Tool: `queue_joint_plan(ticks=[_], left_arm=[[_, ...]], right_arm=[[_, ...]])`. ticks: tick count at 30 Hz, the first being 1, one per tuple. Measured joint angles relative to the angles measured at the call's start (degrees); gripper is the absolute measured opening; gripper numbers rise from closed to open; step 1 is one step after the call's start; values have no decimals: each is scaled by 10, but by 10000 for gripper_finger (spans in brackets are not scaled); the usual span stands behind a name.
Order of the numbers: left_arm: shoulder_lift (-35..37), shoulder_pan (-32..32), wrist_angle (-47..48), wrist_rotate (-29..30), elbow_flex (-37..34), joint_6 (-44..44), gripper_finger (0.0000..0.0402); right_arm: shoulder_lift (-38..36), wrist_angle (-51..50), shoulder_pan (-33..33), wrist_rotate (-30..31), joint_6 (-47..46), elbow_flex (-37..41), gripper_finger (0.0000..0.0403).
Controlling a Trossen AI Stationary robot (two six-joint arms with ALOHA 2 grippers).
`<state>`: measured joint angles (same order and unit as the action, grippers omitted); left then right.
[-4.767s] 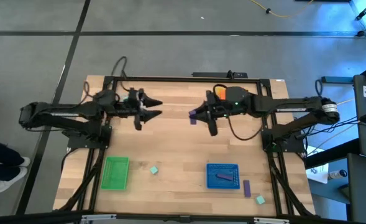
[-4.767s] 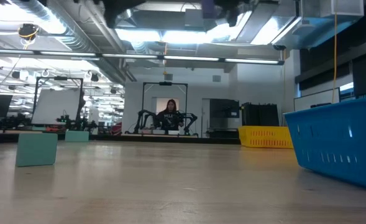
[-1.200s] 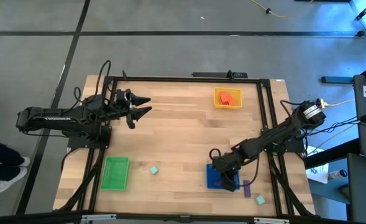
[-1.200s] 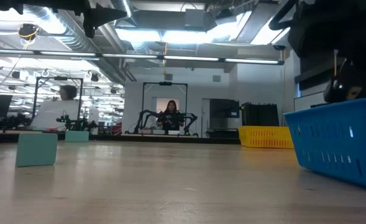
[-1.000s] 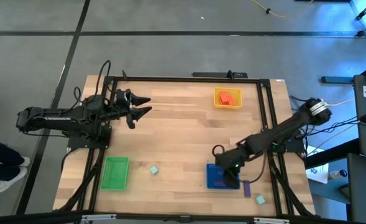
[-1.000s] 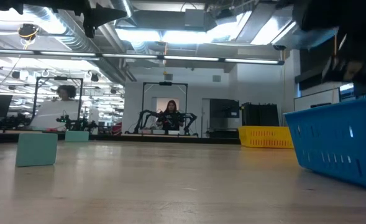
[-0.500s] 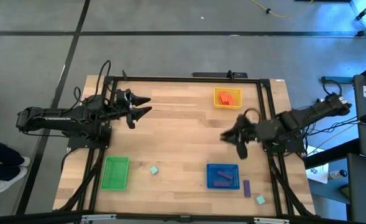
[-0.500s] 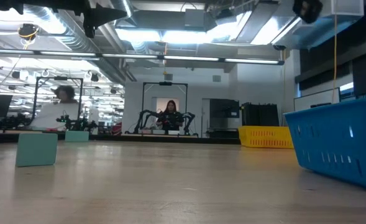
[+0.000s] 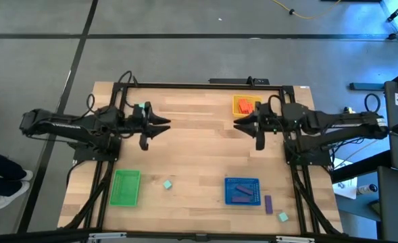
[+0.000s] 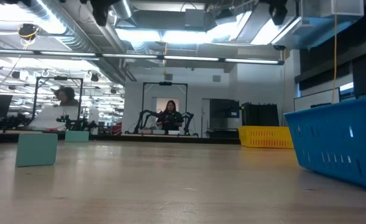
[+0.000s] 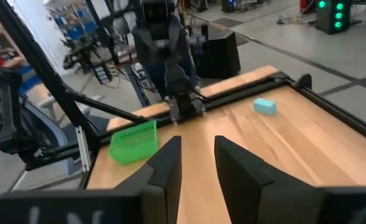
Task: Sort & place blocks by color
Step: Put the purple block into the blue bin
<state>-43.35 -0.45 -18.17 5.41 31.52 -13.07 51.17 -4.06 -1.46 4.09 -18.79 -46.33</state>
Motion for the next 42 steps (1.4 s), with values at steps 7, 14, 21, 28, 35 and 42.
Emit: queue_joint_plan(ticks=[7,14,21,28,35,42], left_arm=[[-15,-4,-1,0,4,2,8],[-11,-3,-5,4,4,1,1],[-11,-3,-5,4,4,-3,0],[-11,-3,-5,4,4,-3,0],[-11,-3,-5,12,4,-3,0],[-11,-3,-5,14,4,-3,0]], right_arm=[[1,14,20,-23,-3,0,99],[1,11,21,-7,-54,0,103],[1,-22,20,-8,-100,0,174],[1,-48,20,-23,-119,-10,276],[0,-346,-2,-99,-277,-97,280],[-3,-482,-169,-117,-526,-69,268]])
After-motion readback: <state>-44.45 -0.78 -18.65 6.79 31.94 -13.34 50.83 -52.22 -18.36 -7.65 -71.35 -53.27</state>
